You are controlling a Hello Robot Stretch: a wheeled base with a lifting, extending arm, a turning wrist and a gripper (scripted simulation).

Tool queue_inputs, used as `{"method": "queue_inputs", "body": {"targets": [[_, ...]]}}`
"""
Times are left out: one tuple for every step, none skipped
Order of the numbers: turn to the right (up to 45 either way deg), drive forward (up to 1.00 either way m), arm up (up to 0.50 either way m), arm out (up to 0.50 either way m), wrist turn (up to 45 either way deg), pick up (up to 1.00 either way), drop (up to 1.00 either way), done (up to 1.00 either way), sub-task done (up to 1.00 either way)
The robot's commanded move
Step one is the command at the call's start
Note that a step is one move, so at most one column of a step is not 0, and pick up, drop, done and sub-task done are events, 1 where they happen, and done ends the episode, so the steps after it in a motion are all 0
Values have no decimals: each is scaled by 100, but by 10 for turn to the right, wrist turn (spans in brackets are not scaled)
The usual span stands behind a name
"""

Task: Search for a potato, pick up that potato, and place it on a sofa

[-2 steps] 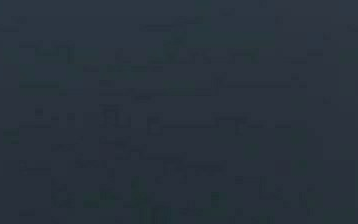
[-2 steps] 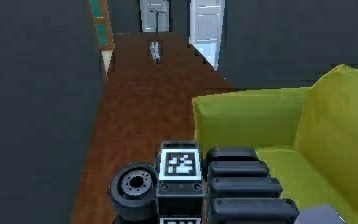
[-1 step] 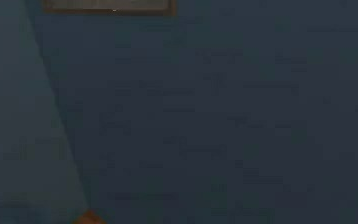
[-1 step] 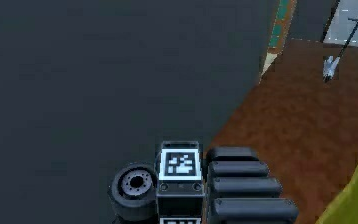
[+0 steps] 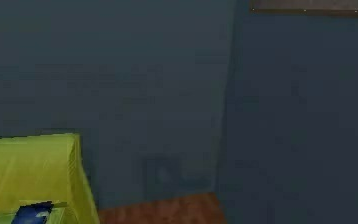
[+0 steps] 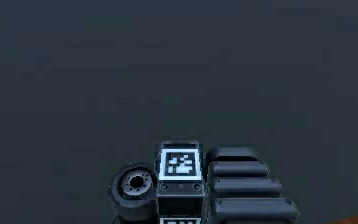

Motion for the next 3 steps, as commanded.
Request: {"method": "queue_inputs", "body": {"targets": [[-300,0,0,0,0,0,0,0,0],[450,0,0,0,0,0,0,0,0],[450,0,0,0,0,0,0,0,0]]}}
